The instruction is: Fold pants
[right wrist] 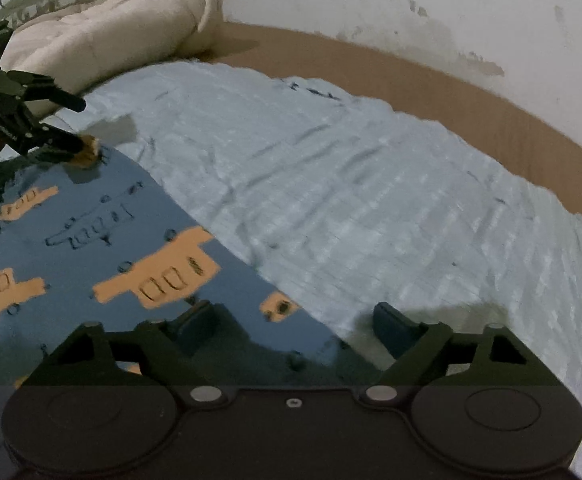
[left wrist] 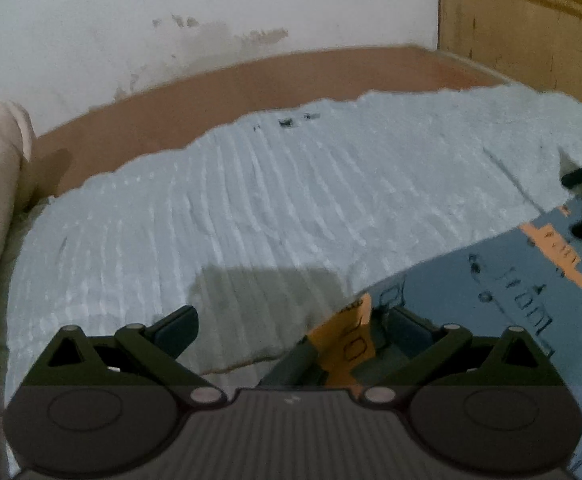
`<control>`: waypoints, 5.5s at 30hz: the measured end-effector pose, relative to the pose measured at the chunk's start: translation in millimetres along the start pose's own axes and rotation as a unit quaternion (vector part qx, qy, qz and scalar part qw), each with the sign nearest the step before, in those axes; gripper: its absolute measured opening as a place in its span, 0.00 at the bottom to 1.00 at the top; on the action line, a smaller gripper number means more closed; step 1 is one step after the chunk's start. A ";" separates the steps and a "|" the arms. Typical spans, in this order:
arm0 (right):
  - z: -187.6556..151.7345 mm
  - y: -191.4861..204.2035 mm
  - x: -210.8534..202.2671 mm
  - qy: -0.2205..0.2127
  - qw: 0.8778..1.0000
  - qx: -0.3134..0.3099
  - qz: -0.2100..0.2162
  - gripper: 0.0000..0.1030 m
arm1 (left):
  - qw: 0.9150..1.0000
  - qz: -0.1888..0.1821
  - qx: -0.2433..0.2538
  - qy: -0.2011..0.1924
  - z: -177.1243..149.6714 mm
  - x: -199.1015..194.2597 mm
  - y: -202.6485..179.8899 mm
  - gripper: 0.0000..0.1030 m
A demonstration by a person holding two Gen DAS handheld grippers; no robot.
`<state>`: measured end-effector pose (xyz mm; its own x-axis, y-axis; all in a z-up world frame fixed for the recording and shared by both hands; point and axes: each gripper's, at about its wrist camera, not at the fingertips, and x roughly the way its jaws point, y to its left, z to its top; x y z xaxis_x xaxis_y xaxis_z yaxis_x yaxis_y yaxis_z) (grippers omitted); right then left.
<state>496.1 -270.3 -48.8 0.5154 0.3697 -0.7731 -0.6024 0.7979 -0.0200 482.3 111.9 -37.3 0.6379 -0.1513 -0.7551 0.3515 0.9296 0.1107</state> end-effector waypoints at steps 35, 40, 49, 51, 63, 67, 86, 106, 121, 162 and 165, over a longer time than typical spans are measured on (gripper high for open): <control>62.6 33.3 21.9 -0.079 0.979 -0.092 -0.166 0.00 | 0.985 0.104 -0.137 -0.014 2.9 -3.4 22.1 0.02; 57.3 27.7 45.3 -0.064 0.982 -0.072 -0.163 0.00 | 0.987 0.101 -0.127 -0.011 -2.0 3.6 18.8 0.02; 50.9 30.2 15.0 -0.104 0.984 -0.049 -0.138 0.00 | 0.987 0.088 -0.124 -0.041 -4.8 -22.3 14.5 0.01; 46.7 33.3 0.2 -0.116 0.983 -0.052 -0.134 0.00 | 0.988 0.084 -0.122 -0.052 -6.4 -32.5 13.6 0.01; 19.9 55.0 -63.1 -0.151 0.979 -0.070 -0.121 0.00 | 0.988 0.059 -0.096 -0.109 -26.8 -99.5 -5.3 0.01; 10.2 61.1 -73.2 -0.143 0.978 -0.089 -0.122 0.00 | 0.987 0.057 -0.086 -0.120 -30.8 -110.0 -12.4 0.01; -96.3 145.0 -168.6 -0.175 0.964 -0.140 -0.145 0.00 | 0.984 0.056 0.001 -0.168 -109.5 -178.7 -72.7 0.01; -178.2 220.7 -179.7 -0.207 0.932 -0.200 -0.221 0.00 | 0.983 0.065 0.030 -0.167 -180.4 -189.6 -97.9 0.01; -210.2 256.2 -187.4 -0.189 0.939 -0.201 -0.205 0.00 | 0.985 0.051 0.061 -0.154 -208.3 -188.3 -95.3 0.01; -252.2 192.4 -224.9 -0.243 0.957 0.066 -0.144 0.99 | 0.980 -0.037 -0.054 -0.186 -186.4 -224.6 -191.2 0.99; -259.6 172.3 -235.4 -0.245 0.949 0.127 -0.154 0.99 | 0.979 -0.065 -0.022 -0.190 -169.3 -218.0 -237.8 0.99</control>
<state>112.8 -343.4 -34.8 0.9024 0.2269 -0.3665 -0.2420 0.9703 0.0048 143.6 -19.2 -8.5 0.8012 -0.3766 -0.4651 0.4229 0.9062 -0.0052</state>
